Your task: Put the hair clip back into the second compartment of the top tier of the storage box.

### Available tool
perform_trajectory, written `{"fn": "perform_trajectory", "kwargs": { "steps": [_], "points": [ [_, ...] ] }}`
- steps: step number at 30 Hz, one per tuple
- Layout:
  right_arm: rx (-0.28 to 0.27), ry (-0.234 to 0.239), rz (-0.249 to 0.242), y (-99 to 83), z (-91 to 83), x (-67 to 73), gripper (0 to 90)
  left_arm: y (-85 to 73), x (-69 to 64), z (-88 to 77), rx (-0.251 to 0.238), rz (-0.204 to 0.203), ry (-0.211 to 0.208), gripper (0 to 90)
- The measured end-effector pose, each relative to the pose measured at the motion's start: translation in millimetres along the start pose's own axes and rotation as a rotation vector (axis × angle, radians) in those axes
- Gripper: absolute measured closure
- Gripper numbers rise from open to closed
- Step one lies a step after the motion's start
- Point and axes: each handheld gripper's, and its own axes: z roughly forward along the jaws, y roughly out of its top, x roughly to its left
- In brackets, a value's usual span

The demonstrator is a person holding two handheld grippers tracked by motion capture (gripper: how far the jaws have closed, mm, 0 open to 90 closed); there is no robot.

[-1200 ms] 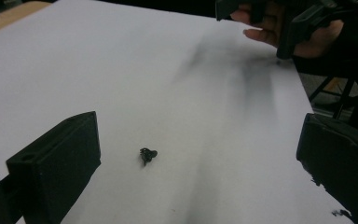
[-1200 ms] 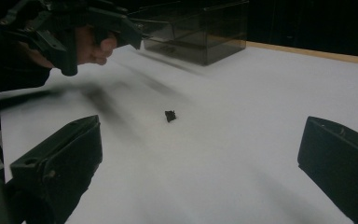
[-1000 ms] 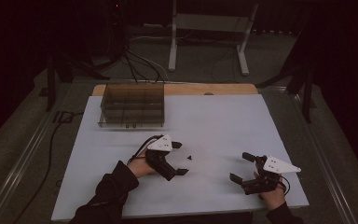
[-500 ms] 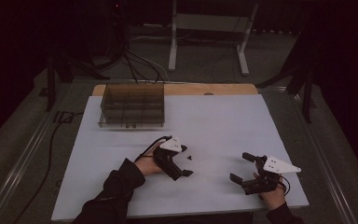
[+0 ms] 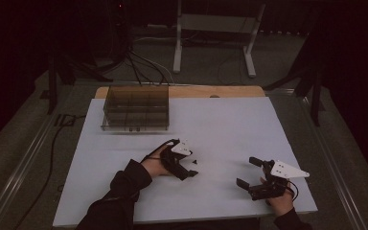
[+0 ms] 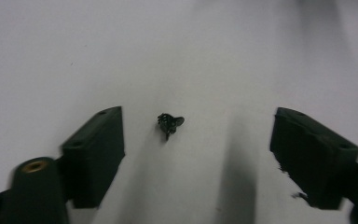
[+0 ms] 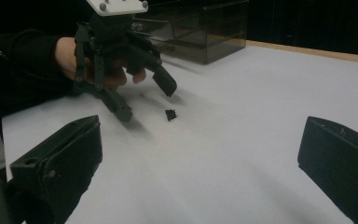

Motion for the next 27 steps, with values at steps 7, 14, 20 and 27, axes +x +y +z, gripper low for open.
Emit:
{"fn": "perform_trajectory", "kwargs": {
  "steps": [7,14,20,27],
  "points": [
    [0.002,-0.002,-0.001,-0.1,-0.1,-0.1,0.0,2.7,5.6,4.6,0.020,0.010,0.019,37.8],
    [0.002,-0.003,-0.001,-0.2,-0.3,0.0,0.0,0.5,11.4,5.9,0.010,0.012,0.007,46.9],
    [0.003,-0.003,-0.001,-0.2,-0.5,-0.2,0.0,2.0,10.8,10.4,0.021,0.050,0.009,55.4],
    [0.003,-0.001,0.000,-0.1,-0.8,-0.3,0.0,3.3,12.3,14.3,0.032,0.070,0.010,60.9]
  ]
}}
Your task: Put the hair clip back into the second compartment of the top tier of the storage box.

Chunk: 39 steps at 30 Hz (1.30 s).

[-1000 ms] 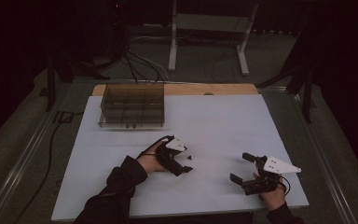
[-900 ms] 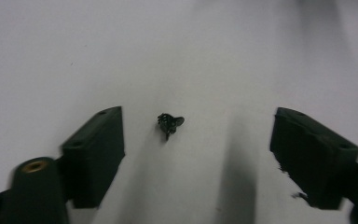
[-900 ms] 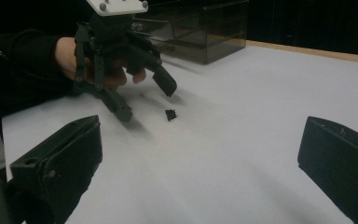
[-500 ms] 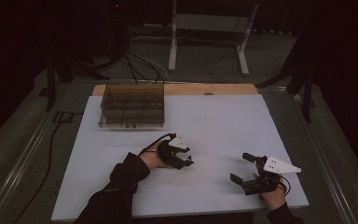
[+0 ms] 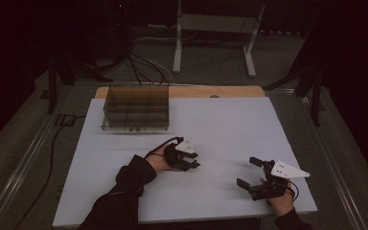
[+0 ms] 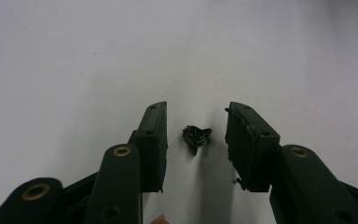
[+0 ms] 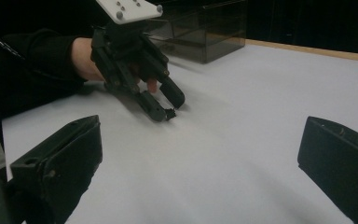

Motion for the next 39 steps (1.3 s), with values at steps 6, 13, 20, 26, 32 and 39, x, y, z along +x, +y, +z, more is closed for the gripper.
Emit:
{"fn": "perform_trajectory", "kwargs": {
  "steps": [6,13,20,26,32,39],
  "points": [
    [0.000,0.000,0.000,0.0,-0.2,0.1,0.0,2.3,1.8,1.8,-0.003,0.005,-0.009,66.5],
    [-0.001,0.000,0.002,0.0,-0.4,0.1,0.0,1.7,0.9,3.9,0.000,0.001,-0.032,73.7],
    [0.002,0.001,0.001,0.1,-0.3,0.8,0.0,0.1,3.0,4.1,-0.009,-0.022,-0.053,76.9],
    [0.001,0.000,0.002,0.0,-0.5,0.4,0.0,1.4,2.9,4.0,-0.002,-0.034,-0.049,77.6],
    [0.000,0.000,0.003,0.0,-0.5,0.4,0.0,3.2,1.6,1.4,-0.002,-0.042,-0.047,77.6],
    [0.003,0.001,0.004,-0.1,-0.2,0.8,0.0,7.0,0.7,-7.2,-0.011,-0.040,-0.037,77.7]
  ]
}}
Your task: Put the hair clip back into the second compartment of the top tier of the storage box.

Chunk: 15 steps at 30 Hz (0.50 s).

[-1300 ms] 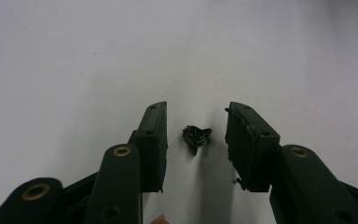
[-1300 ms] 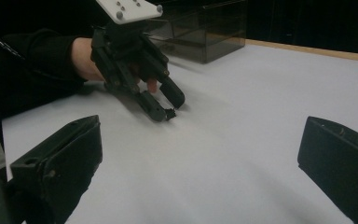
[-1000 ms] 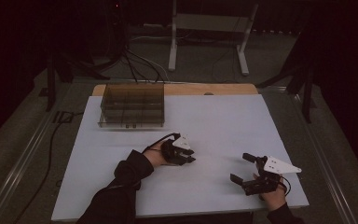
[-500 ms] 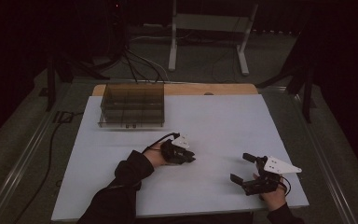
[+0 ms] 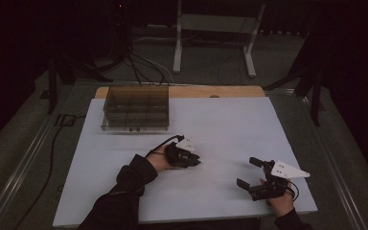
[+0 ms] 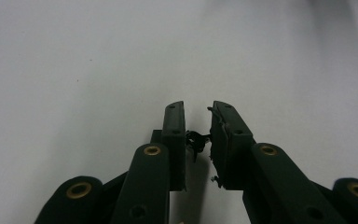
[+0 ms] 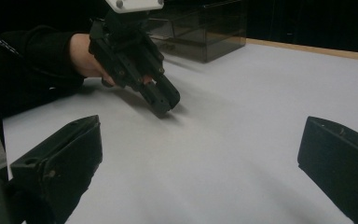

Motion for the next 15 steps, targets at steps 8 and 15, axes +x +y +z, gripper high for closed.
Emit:
{"fn": "perform_trajectory", "kwargs": {
  "steps": [8,15],
  "points": [
    [-0.002,0.004,0.000,0.4,0.0,0.8,0.0,3.3,-0.2,-8.7,-0.004,-0.005,0.006,77.7],
    [-0.002,0.003,0.002,0.4,-0.1,1.0,0.0,9.4,-5.0,-15.3,-0.011,0.006,0.011,77.7]
  ]
}}
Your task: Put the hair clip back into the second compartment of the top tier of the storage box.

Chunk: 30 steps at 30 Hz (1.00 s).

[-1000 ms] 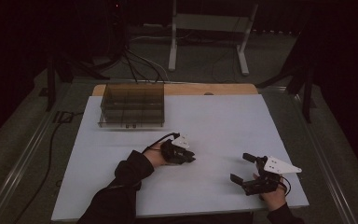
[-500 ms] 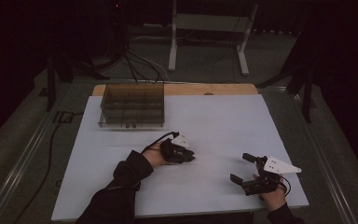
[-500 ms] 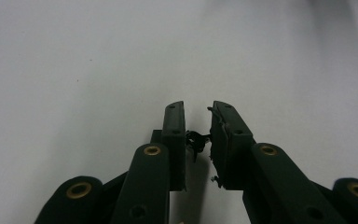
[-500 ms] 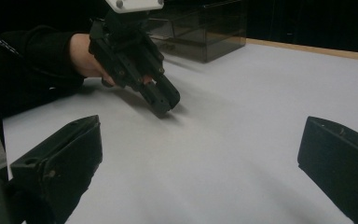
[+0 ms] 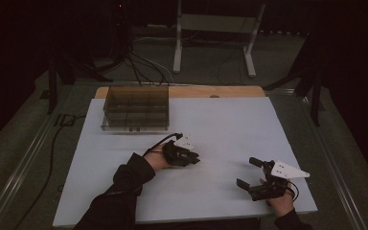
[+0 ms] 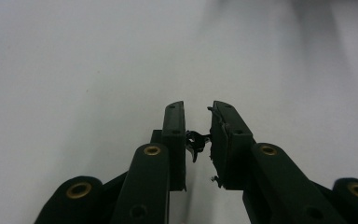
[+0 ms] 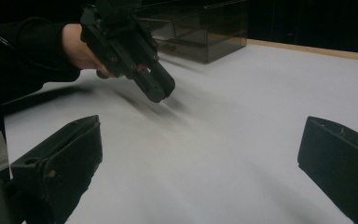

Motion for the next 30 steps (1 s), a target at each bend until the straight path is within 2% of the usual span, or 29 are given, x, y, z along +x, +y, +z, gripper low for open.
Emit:
{"fn": "perform_trajectory", "kwargs": {
  "steps": [19,30],
  "points": [
    [0.000,-0.003,0.004,-0.3,-0.1,-0.5,0.0,12.2,-3.9,-20.2,-0.015,0.024,-0.002,77.7],
    [-0.001,-0.004,0.005,-0.4,-0.2,-0.3,0.0,16.7,-3.2,-32.8,-0.028,0.019,0.011,77.7]
  ]
}}
